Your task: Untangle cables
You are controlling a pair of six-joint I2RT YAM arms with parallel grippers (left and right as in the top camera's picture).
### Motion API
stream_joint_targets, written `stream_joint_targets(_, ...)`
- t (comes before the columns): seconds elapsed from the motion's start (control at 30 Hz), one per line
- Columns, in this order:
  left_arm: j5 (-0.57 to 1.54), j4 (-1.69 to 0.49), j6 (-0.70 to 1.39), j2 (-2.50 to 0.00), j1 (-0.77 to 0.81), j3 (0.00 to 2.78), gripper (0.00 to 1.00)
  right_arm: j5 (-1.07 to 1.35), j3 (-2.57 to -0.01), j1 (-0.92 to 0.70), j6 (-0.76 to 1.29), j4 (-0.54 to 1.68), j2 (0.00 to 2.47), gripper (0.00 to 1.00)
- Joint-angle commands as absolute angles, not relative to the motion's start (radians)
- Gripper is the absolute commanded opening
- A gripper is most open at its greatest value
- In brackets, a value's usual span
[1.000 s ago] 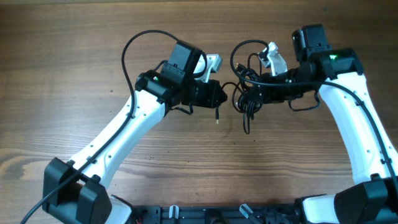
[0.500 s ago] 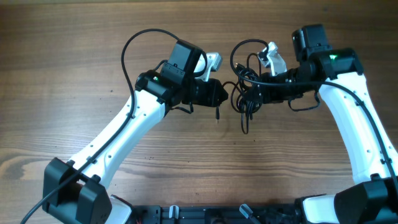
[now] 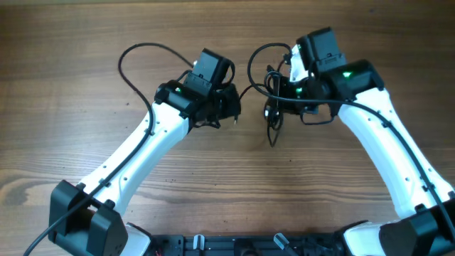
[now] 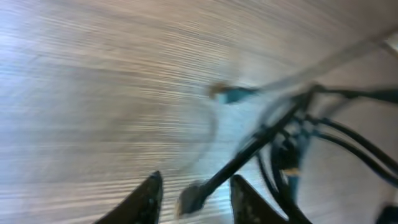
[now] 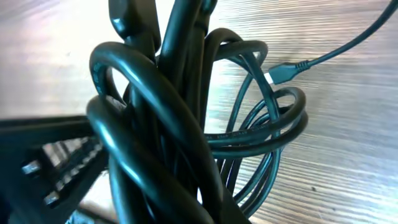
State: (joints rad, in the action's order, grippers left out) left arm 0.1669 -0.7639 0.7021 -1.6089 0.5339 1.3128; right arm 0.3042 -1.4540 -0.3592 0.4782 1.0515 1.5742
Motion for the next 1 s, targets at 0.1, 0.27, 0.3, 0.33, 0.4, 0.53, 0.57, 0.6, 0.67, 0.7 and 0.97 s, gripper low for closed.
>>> stream_joint_targets(0.1, 0.097, -0.778, 0.794, -1.605, 0.469, 1.309, 0.57, 0.231, -1.464, -0.406, 0.579, 1.021, 1.655, 0.19)
stream_joint_targets(0.27, 0.119, -0.779, 0.789, -1.605, 0.468, 1.309, 0.6, 0.323, -1.464, -0.416, 0.504, 1.015, 1.711, 0.85)
stream_joint_targets(0.3, 0.119, -0.779, 0.79, -1.605, 0.468, 1.309, 0.61, 0.342, -1.465, -0.413, 0.483, 1.014, 1.71, 0.91)
stream_joint_targets(0.33, 0.119, -0.778, 0.789, -1.605, 0.468, 1.309, 0.61, 0.35, -1.467, -0.408, 0.468, 1.014, 1.706, 0.94)
stream_joint_targets(0.4, 0.119, -0.77, 0.789, -1.606, 0.47, 1.309, 0.63, 0.35, -1.472, -0.384, 0.45, 1.015, 1.699, 0.95)
stream_joint_targets(0.53, 0.122, -0.702, 0.686, -1.628, 0.505, 1.309, 0.65, 0.35, -1.473, -0.299, 0.415, 1.03, 1.684, 0.96)
stream_joint_targets(0.57, 0.122, -0.69, 0.685, -1.643, 0.516, 1.309, 0.65, 0.35, -1.473, -0.278, 0.404, 1.037, 1.682, 0.96)
stream_joint_targets(0.6, 0.121, -0.683, 0.685, -1.659, 0.521, 1.309, 0.65, 0.35, -1.473, -0.265, 0.39, 1.042, 1.683, 0.95)
stream_joint_targets(0.67, 0.102, -0.689, 0.722, -1.711, 0.525, 1.309, 0.59, 0.346, -1.472, -0.25, 0.371, 1.056, 1.683, 0.95)
stream_joint_targets(0.7, 0.075, -0.696, 0.757, -1.733, 0.522, 1.309, 0.59, 0.346, -1.472, -0.25, 0.366, 1.057, 1.683, 0.95)
stream_joint_targets(0.97, -0.016, -0.68, 0.685, -1.847, 0.473, 1.309, 0.5, 0.346, -1.472, -0.25, 0.359, 1.055, 1.683, 0.95)
